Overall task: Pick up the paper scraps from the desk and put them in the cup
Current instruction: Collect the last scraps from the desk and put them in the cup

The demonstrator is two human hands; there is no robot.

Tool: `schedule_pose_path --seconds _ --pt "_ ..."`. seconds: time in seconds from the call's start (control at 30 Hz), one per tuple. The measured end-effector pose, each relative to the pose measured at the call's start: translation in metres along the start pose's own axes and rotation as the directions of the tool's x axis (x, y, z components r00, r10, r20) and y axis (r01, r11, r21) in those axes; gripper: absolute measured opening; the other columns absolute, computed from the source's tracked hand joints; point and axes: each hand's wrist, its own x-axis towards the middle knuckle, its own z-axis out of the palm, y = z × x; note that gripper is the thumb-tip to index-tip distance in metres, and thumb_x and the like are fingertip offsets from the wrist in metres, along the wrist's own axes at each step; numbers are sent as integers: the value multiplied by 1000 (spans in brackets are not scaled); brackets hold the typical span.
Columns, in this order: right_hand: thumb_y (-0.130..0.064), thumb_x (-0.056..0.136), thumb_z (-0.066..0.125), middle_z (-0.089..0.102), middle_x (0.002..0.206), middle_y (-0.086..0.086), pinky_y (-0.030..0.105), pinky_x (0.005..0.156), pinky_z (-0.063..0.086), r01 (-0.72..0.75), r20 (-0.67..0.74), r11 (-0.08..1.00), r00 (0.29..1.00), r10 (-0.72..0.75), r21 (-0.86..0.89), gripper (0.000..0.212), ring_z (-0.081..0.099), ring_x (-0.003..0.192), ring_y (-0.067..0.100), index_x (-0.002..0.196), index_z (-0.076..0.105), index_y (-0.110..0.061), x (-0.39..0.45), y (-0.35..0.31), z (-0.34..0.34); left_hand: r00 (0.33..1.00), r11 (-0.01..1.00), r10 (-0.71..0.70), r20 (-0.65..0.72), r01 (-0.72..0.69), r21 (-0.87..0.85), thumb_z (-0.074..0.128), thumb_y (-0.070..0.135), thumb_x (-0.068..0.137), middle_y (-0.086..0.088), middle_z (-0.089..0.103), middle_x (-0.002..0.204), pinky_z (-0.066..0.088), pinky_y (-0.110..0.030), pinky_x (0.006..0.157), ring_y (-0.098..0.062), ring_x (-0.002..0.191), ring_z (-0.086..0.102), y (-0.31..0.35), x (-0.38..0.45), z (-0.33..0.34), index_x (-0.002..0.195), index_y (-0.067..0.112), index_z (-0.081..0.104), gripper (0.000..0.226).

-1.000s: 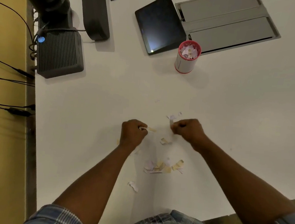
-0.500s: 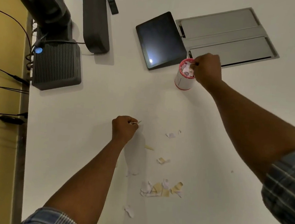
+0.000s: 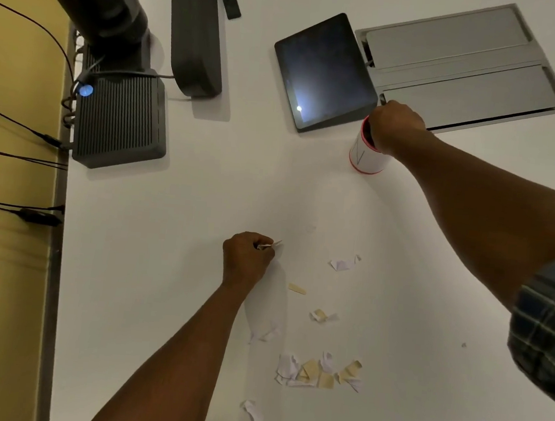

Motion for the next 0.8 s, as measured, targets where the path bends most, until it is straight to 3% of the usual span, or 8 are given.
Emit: schedule_pose_path --seconds 0.27,0.4,0.53,0.67,0.8 --pt "-7 88 65 59 117 22 40 93 47 -69 106 996 992 63 53 40 59 107 36 124 52 5 10 -5 -2 1000 1000 -16 -15 16 12 73 10 75 -2 74 89 42 -10 65 -4 69 58 0 5 0 91 11 75 15" --pt "-11 85 69 57 122 22 40 94 46 33 139 999 990 -27 -41 49 55 113 36 128 50 3 9 -3 -14 1000 1000 -3 -9 3 17 75 10 74 -1 74 88 45 -13 68 -6 69 60 1 9 -2 90 11 76 16" --pt "-16 81 73 61 111 19 41 83 52 155 87 988 984 -153 -20 48 60 101 35 124 57 -3 3 2 -32 1000 1000 -15 9 16 -21 75 9 73 -2 74 84 53 -21 70 -9 66 64 6 10 -3 87 13 76 14" --pt "-19 81 73 60 92 17 38 77 51 115 -14 991 993 -114 66 41 61 86 33 115 61 -1 -4 4 -41 1000 1000 0 25 0 -15 75 9 74 -1 73 85 49 -16 66 -6 68 62 14 8 -2 87 13 76 14" --pt "-21 86 68 66 100 18 39 80 52 119 -113 980 988 -101 160 30 64 89 32 110 67 -4 -11 11 -34 999 999 25 28 -25 -23 75 9 75 2 72 85 43 -6 62 1 66 59 25 4 -4 90 12 76 16"
